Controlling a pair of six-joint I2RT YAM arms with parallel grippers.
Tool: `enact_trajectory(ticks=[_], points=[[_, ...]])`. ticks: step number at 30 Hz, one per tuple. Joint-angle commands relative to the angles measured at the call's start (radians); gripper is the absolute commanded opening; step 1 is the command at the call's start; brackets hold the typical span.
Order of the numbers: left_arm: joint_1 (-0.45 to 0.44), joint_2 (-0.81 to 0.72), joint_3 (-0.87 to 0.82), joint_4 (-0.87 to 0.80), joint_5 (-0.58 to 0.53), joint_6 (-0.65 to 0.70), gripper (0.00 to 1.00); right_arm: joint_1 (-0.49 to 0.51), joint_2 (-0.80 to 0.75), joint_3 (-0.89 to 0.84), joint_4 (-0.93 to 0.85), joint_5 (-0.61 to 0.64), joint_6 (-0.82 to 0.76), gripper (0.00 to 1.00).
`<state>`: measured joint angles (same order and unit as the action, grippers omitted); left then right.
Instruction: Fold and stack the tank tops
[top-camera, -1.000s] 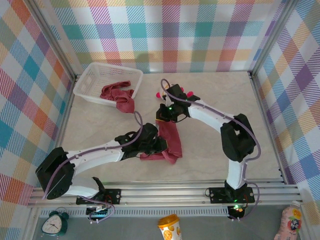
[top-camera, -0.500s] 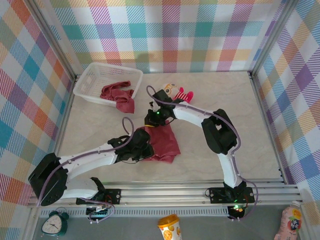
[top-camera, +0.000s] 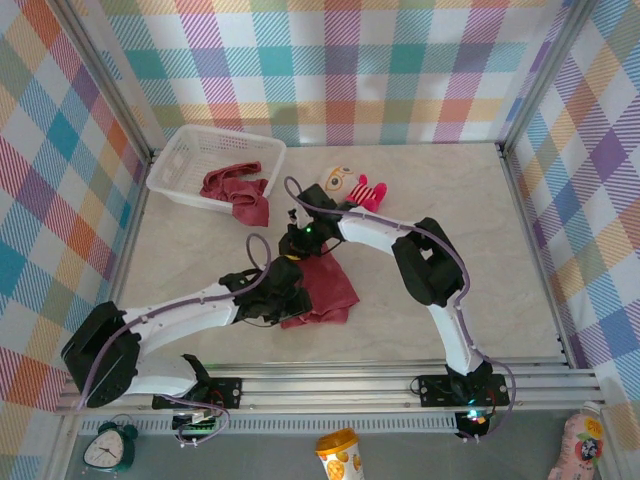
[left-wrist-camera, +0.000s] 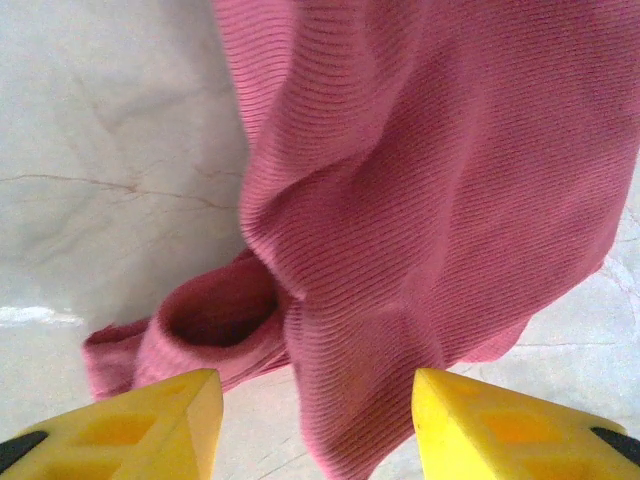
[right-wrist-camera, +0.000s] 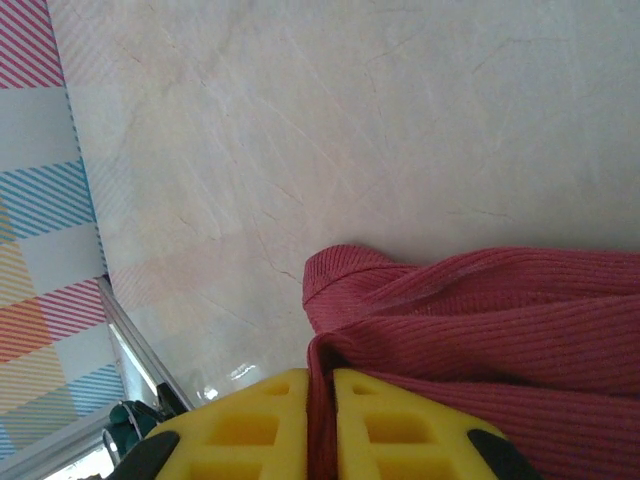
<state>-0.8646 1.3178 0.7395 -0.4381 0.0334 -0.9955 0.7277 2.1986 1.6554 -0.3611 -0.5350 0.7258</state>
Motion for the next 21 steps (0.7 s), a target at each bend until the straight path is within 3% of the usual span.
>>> enact_trajectory(ticks=[1,5,9,11,16,21], points=[[-0.028,0.062,0.056,0.021,0.029,0.004,0.53,-0.012,-0.006,-0.003,0.023,-0.038,-0.006,0.13],[-0.040,0.139,0.082,0.007,0.038,0.021,0.49,-0.017,-0.009,-0.012,0.027,-0.042,-0.007,0.12],[-0.040,0.148,0.098,0.001,0.031,0.033,0.21,-0.021,-0.016,-0.016,0.020,-0.039,-0.017,0.10],[-0.049,0.124,0.120,-0.037,0.030,0.051,0.13,-0.028,-0.025,-0.016,0.027,-0.043,-0.020,0.09],[-0.086,0.075,0.161,-0.116,0.042,0.078,0.10,-0.038,-0.068,-0.011,0.042,-0.036,-0.025,0.08],[-0.099,0.044,0.067,-0.111,0.063,0.042,0.09,-0.027,-0.072,-0.024,0.093,-0.063,0.007,0.08]])
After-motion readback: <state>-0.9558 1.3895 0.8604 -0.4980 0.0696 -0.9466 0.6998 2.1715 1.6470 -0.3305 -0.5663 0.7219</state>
